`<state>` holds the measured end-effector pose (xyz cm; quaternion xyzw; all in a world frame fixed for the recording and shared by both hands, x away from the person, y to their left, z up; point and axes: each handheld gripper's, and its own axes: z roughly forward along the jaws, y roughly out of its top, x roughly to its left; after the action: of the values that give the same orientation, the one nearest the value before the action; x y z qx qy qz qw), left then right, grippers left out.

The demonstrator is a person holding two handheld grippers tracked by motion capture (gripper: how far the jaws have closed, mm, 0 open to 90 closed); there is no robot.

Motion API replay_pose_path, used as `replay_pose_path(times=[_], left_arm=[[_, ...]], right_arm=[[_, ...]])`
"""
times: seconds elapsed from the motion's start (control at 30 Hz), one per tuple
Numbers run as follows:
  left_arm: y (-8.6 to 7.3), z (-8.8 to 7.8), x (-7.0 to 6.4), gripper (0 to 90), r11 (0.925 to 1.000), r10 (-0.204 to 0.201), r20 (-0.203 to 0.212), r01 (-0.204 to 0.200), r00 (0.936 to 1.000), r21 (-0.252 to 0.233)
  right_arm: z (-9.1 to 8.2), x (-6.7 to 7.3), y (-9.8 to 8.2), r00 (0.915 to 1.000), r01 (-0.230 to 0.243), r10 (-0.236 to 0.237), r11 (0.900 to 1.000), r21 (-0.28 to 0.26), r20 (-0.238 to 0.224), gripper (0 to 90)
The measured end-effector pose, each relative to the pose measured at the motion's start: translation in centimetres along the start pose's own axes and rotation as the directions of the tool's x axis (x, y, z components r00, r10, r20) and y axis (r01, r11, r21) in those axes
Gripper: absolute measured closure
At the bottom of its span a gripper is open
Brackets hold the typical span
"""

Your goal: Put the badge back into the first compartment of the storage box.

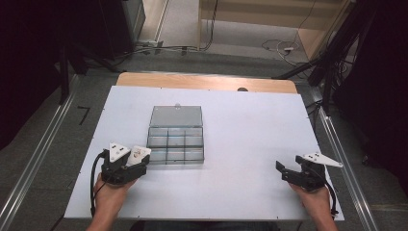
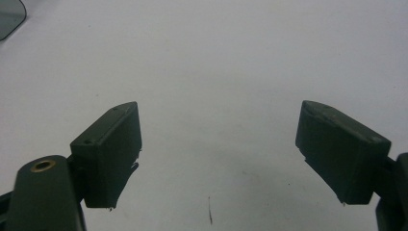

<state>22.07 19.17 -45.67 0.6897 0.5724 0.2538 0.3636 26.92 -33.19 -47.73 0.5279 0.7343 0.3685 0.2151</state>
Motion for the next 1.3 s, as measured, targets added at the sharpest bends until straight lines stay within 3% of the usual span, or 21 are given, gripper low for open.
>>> replay_pose_path(times=[1.3], left_arm=[[3.1,3.1,0.0,33.0,0.9997,-0.015,0.000,0.015,0.9999,0.021]], right_arm=[[0.0,0.0,0.0,1.0000,-0.002,0.002,1.000,0.002,-0.002,15.1]])
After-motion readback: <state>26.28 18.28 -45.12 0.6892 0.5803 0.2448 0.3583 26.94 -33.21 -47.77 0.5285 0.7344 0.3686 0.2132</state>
